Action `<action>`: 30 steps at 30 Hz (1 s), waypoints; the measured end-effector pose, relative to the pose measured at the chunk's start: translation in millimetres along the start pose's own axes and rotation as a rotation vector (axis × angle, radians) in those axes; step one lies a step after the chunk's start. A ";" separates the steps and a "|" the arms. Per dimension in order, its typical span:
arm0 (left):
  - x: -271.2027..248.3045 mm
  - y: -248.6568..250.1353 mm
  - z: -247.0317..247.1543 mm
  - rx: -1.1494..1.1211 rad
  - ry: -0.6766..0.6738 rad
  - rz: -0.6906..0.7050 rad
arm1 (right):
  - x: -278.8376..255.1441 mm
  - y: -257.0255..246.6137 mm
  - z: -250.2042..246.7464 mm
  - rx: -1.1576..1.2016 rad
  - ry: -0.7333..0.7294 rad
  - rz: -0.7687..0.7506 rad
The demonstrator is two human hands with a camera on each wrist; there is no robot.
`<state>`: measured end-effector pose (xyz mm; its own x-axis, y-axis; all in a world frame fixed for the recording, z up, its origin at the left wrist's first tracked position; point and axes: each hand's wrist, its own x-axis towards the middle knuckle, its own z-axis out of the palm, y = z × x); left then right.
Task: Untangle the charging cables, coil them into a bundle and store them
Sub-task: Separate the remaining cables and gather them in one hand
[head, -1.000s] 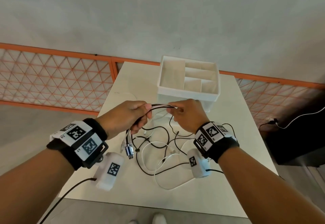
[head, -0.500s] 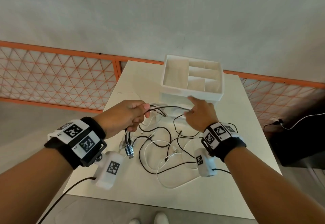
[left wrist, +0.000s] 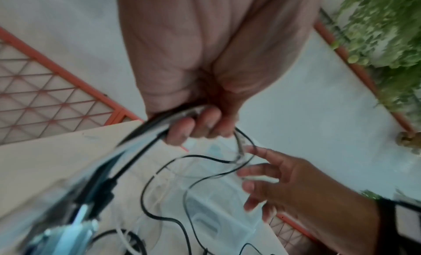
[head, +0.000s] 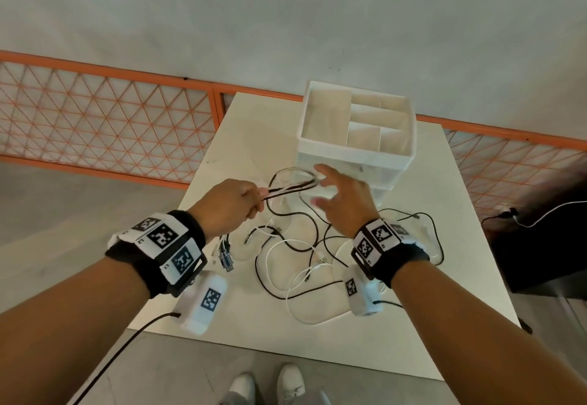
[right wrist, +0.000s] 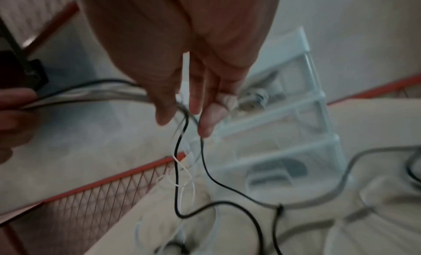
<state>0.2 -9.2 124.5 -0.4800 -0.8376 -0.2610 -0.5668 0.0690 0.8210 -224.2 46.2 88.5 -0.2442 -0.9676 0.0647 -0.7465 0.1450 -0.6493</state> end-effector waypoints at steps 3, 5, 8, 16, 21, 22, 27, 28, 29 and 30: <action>4.2 -16.5 3.5 -0.103 0.133 -0.102 | -28.2 23.9 27.1 -0.090 -0.152 0.043; 3.5 -22.4 2.5 -0.154 0.144 -0.141 | -46.1 38.7 43.7 -0.191 -0.218 0.081; 1.9 -24.6 1.6 -0.199 0.111 -0.166 | -65.3 44.9 67.2 -0.311 -0.454 0.116; 1.3 -13.8 -1.3 -0.281 0.066 -0.082 | -73.1 30.2 111.5 -0.494 -0.560 0.034; -0.3 -11.5 -11.8 -0.332 0.088 -0.043 | -53.5 25.1 86.8 -0.393 -0.408 0.075; -0.9 -9.8 -12.3 -0.337 0.091 -0.040 | -50.1 23.5 85.3 -0.377 -0.394 0.092; -4.0 3.4 -5.2 -0.372 0.043 -0.021 | -57.7 14.3 116.4 -0.467 -0.604 0.051; -4.5 4.8 -3.0 -0.387 0.033 -0.017 | -61.2 14.1 124.4 -0.476 -0.623 0.037; -4.8 5.4 -1.1 -0.396 0.028 -0.013 | -63.3 15.0 131.0 -0.482 -0.615 0.027; -5.4 5.3 0.4 -0.402 0.030 -0.013 | -64.6 15.7 135.0 -0.487 -0.601 0.022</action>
<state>-0.4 -4.2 130.0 -0.4513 -0.8530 -0.2622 -0.2629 -0.1537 0.9525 -136.5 83.0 -28.1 0.0120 -0.8892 -0.4573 -0.9674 0.1053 -0.2303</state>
